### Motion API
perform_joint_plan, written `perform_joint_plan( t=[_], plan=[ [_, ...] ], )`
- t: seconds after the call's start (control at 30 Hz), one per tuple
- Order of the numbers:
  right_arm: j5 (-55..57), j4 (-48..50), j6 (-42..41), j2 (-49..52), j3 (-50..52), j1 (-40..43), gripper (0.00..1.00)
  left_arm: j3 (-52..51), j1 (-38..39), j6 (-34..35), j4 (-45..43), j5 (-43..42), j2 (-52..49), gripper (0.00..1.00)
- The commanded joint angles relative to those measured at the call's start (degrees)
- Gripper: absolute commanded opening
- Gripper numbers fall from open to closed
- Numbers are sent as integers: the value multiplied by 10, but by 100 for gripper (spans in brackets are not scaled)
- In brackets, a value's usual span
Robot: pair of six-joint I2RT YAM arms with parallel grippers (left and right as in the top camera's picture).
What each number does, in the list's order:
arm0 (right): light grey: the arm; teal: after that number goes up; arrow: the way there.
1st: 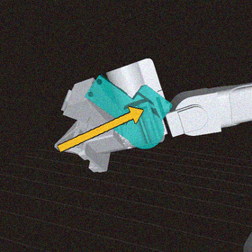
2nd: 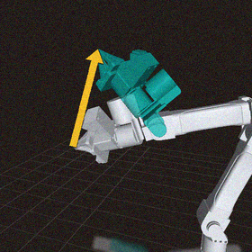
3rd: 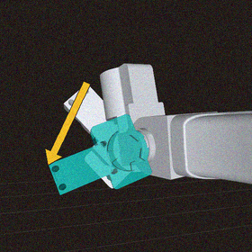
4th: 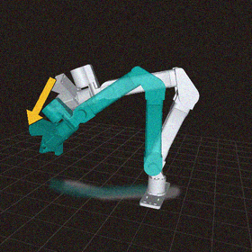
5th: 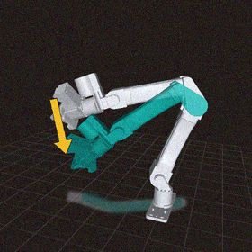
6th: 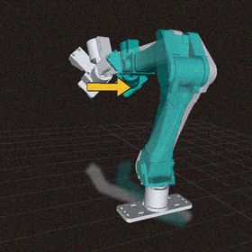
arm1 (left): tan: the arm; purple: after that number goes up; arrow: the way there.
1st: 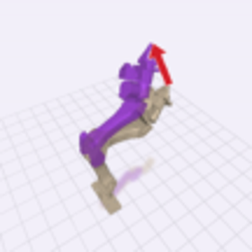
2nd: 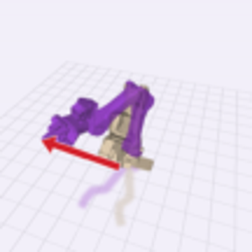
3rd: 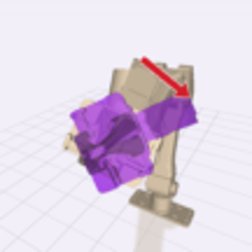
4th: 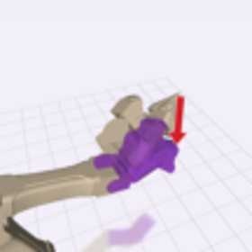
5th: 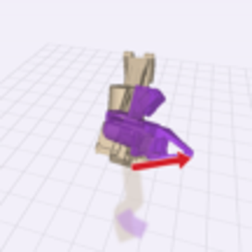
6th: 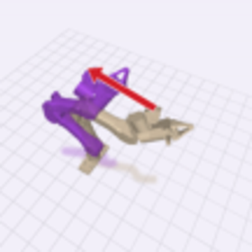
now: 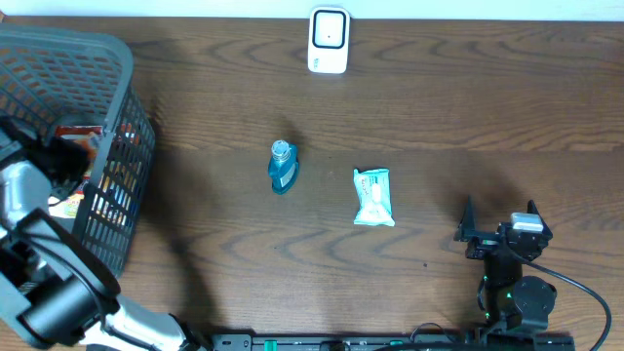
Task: Scan the item barcode
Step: 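Reach into the basket and grasp the small orange box with left gripper, then carry the orange box toward the scanner and hold it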
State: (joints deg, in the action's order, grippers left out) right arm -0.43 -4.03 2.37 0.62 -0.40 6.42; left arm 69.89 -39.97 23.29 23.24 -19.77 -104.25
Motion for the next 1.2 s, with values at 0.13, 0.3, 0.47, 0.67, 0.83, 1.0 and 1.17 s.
perform_joint_plan(
  t=[0.13, 0.3, 0.47, 0.67, 0.83, 1.0, 1.17],
  plan=[
    [1, -2, 7, -2, 1, 2, 99, 8, -33, -1, 38, 2, 150, 7],
    [1, -2, 7, -2, 1, 2, 99, 8, -32, 29, 68, -43, 230, 7],
    [1, -2, 7, -2, 1, 2, 99, 8, -32, 61, 62, -146, 311, 7],
    [1, -2, 7, -2, 1, 2, 99, 8, 16, 99, 45, -261, 413, 7],
    [1, -2, 7, -2, 1, 2, 99, 8, 174, 101, 11, -239, 465, 7],
    [1, -2, 7, -2, 1, 2, 99, 7, 373, 100, 8, -127, 464, 7],
    [1, -2, 7, -2, 1, 2, 99, 7, 586, 95, -18, 27, 416, 7]
  ],
)
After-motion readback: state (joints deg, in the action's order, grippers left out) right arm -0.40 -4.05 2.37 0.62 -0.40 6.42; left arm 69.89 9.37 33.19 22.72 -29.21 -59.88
